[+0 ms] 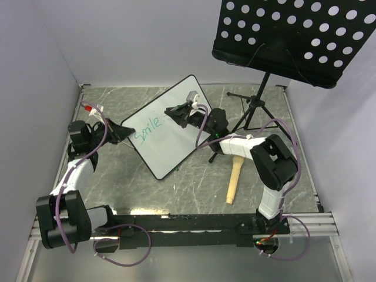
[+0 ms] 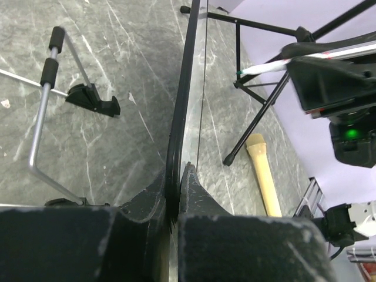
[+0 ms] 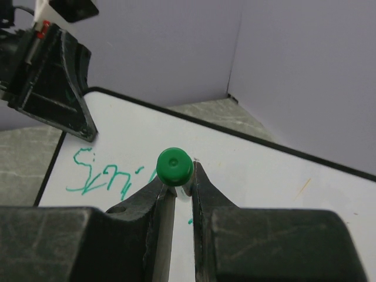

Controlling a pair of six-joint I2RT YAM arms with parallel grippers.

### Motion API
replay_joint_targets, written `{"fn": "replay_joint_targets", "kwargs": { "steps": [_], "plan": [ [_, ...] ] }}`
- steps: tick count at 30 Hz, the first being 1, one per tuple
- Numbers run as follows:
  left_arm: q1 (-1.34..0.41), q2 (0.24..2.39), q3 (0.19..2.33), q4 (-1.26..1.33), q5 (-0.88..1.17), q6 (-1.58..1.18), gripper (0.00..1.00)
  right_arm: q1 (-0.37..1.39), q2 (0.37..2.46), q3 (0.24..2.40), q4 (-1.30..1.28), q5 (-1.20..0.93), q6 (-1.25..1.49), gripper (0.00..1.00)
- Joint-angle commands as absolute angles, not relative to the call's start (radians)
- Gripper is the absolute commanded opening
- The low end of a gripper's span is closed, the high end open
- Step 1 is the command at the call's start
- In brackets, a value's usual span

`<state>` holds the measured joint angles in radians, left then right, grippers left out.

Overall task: Write a sentence on the whiteboard
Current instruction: Pick up the sentence from the whiteboard.

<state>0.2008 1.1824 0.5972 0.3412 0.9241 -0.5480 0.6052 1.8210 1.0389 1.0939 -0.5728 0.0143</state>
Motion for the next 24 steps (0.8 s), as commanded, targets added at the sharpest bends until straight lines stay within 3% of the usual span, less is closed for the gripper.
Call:
{"fn": "replay_joint_targets", "kwargs": {
  "steps": [1,12,24],
  "plan": [
    [0.196,1.186,0.629,0.218,0.836,-0.242,0.01,0.588,1.735,1.002,1.155,-0.607,0.037,0.00],
    [0.195,1.206,0.623,0.227,0.850,-0.226,0.01,0.607,1.615,0.928,1.083,-0.712,-0.023,0.00],
    [0.193,1.212,0.627,0.209,0.868,-0.199,0.01,0.686,1.651,0.934,1.049,-0.650,-0.110,0.00]
  ]
}}
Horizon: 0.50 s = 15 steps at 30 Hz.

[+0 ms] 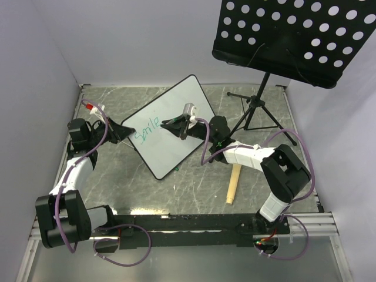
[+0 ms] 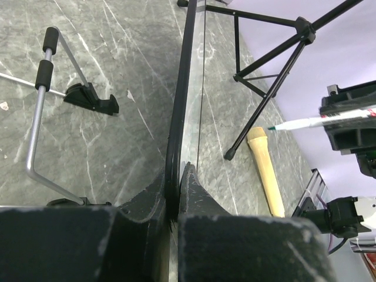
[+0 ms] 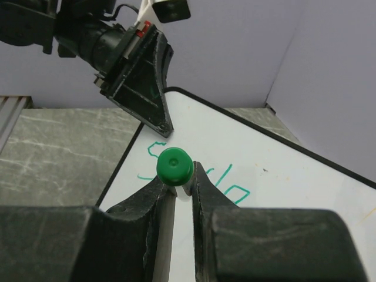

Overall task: Write a sentence on the whiteboard
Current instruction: Pick up the sentence from the whiteboard.

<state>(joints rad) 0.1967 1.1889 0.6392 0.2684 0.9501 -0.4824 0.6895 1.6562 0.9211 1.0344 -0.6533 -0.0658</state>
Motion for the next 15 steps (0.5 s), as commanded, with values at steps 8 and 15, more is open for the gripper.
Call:
{"fn": "replay_joint_targets", "kwargs": {
  "steps": [8,15],
  "plan": [
    [0.195,1.206,0.647,0.158,0.854,-0.184,0.01,0.672,1.678,0.960,1.034,-0.638,-0.089,0.00],
    [0.195,1.232,0.641,0.166,0.839,-0.199,0.01,0.684,1.703,1.054,0.942,-0.638,-0.089,0.00]
  ]
}}
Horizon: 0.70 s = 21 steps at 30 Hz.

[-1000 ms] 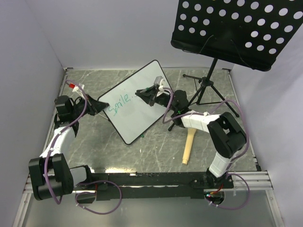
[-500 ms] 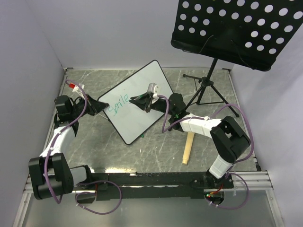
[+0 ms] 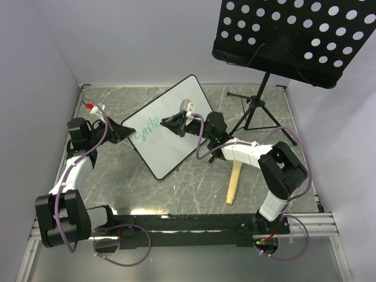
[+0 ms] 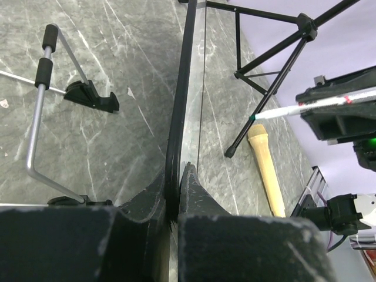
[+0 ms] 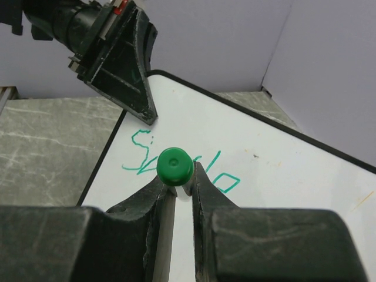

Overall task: Write a sentence on the whiteboard
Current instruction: Pick up the sentence from the whiteboard.

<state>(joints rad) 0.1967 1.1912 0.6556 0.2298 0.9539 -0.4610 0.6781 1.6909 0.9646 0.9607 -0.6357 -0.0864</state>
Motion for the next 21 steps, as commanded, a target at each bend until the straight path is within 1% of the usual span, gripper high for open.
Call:
{"fn": "replay_joint_targets", "kwargs": {
  "steps": [1,13,16,21],
  "plan": [
    [0.195,1.233,0.644,0.161,0.841,-0.196,0.01,0.689,1.707,1.060,0.933,-0.635,-0.092,0.00],
    [0.195,1.209,0.647,0.143,0.827,-0.178,0.01,0.706,1.717,1.098,0.868,-0.640,-0.150,0.00],
    [0.195,1.209,0.649,0.144,0.833,-0.175,0.01,0.704,1.729,1.124,0.819,-0.658,-0.158,0.00],
    [0.193,1.204,0.650,0.140,0.830,-0.175,0.01,0.707,1.735,1.117,0.821,-0.658,-0.153,0.00]
  ]
}}
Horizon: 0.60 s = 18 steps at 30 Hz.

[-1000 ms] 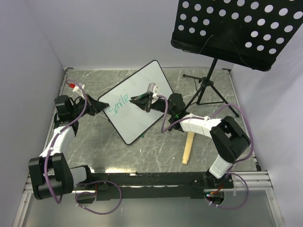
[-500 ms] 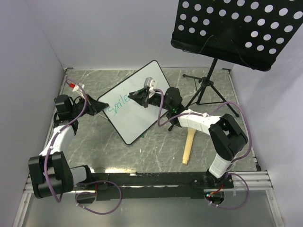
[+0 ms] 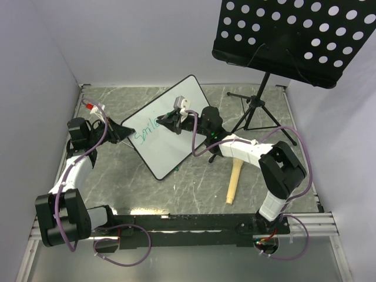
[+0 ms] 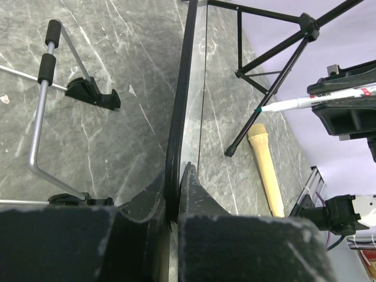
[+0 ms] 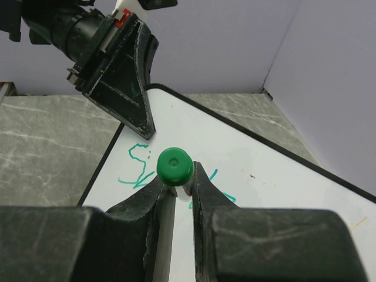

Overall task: Write a sentence on the whiteboard
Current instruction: Pick up the sentence from the whiteboard.

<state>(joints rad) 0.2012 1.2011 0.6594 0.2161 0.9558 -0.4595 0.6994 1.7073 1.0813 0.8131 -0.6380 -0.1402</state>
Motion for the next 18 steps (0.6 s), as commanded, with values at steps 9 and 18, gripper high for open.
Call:
{"fn": "replay_joint_targets", "kwargs": {
  "steps": [9,18],
  "plan": [
    [0.183,1.200,0.652,0.121,0.813,-0.160,0.01,0.698,1.746,1.152,0.810,-0.652,-0.146,0.00],
    [0.181,1.193,0.652,0.107,0.802,-0.150,0.01,0.632,1.746,1.134,0.845,-0.606,-0.129,0.00]
  ]
}}
